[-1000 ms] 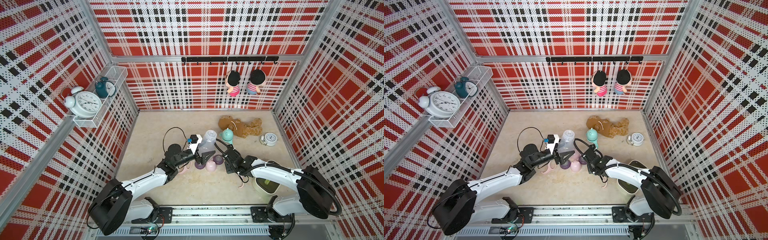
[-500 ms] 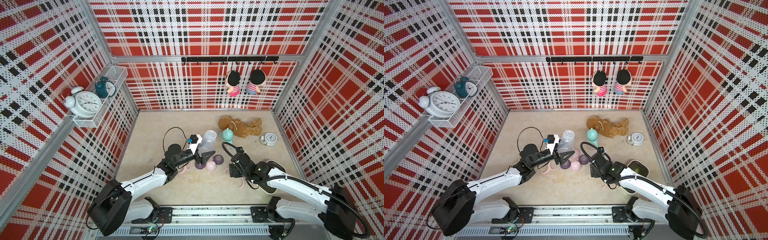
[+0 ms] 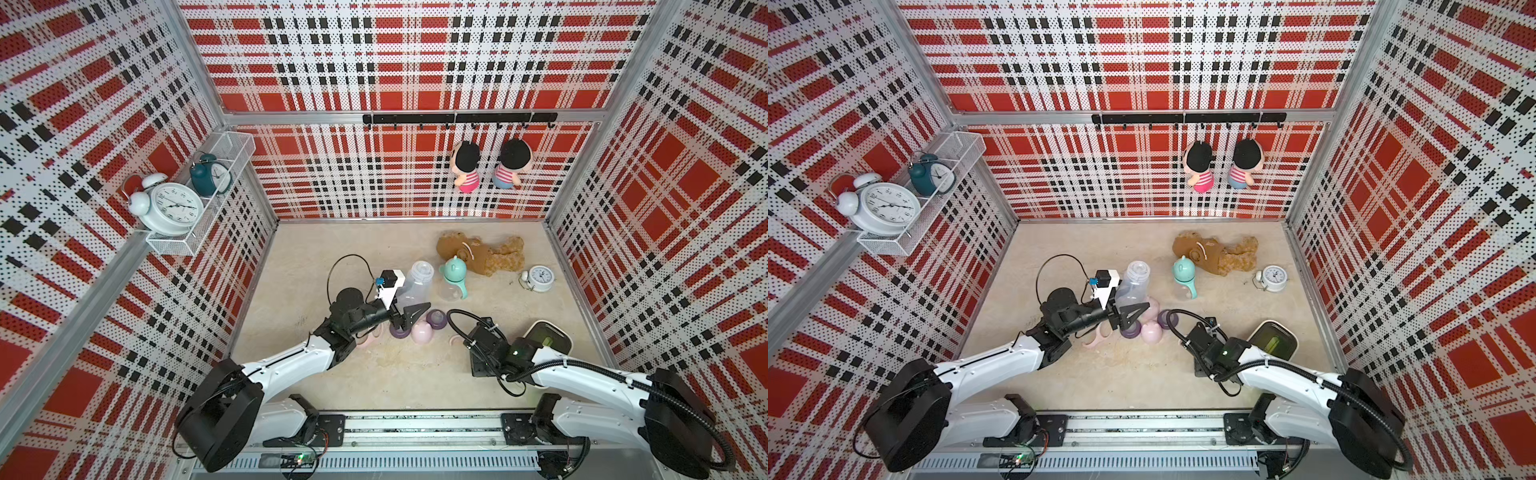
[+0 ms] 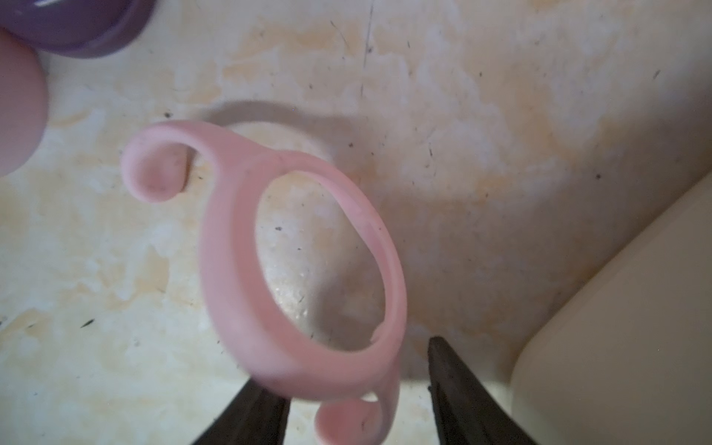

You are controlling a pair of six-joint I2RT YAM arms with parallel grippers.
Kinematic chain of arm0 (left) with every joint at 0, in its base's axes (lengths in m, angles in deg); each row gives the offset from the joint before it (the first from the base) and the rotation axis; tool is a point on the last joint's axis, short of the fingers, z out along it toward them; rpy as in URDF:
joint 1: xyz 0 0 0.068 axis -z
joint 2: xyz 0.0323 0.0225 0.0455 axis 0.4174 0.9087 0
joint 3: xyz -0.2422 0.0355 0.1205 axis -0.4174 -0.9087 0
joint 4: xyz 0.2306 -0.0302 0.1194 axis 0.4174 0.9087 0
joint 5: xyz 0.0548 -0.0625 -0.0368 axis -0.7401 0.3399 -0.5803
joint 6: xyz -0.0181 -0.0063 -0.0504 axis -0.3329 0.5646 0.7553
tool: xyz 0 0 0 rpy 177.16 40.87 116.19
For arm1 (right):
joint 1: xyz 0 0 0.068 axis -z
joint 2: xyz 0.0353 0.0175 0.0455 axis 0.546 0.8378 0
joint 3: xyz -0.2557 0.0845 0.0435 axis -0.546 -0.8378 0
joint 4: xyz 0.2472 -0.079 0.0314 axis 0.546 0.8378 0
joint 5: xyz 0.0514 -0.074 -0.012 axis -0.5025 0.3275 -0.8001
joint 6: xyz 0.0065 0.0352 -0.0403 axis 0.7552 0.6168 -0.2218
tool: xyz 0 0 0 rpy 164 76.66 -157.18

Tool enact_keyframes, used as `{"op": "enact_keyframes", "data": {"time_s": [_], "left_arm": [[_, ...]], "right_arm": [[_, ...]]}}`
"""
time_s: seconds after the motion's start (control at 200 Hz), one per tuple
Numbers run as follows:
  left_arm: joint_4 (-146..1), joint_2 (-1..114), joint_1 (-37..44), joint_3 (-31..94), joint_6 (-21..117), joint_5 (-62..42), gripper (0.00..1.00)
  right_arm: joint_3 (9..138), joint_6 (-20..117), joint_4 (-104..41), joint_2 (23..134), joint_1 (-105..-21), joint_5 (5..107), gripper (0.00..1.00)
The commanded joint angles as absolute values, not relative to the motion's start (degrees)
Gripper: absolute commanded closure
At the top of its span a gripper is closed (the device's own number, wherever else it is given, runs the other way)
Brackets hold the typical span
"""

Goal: Assemble the baby bottles
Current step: Pick up the handle at the center of the board.

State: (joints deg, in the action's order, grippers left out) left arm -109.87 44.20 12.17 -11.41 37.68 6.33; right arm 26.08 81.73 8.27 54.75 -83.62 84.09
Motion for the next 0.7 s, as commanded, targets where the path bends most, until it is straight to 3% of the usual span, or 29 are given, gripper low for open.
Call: {"op": "enact_keyframes", "data": {"time_s": [0.0,0.696], "left_arm": [[-110.33,43.87,12.57,-10.12,36.51,6.75,0.91],[-110.25,43.28,12.51,-10.76,36.29,6.2,0.91]], "right_arm": [[25.2,84.36,4.94,55.13,-84.16,84.46,0.47],[26.74,86.17,4.82,58.69,-84.25,87.99,0.88]]}}
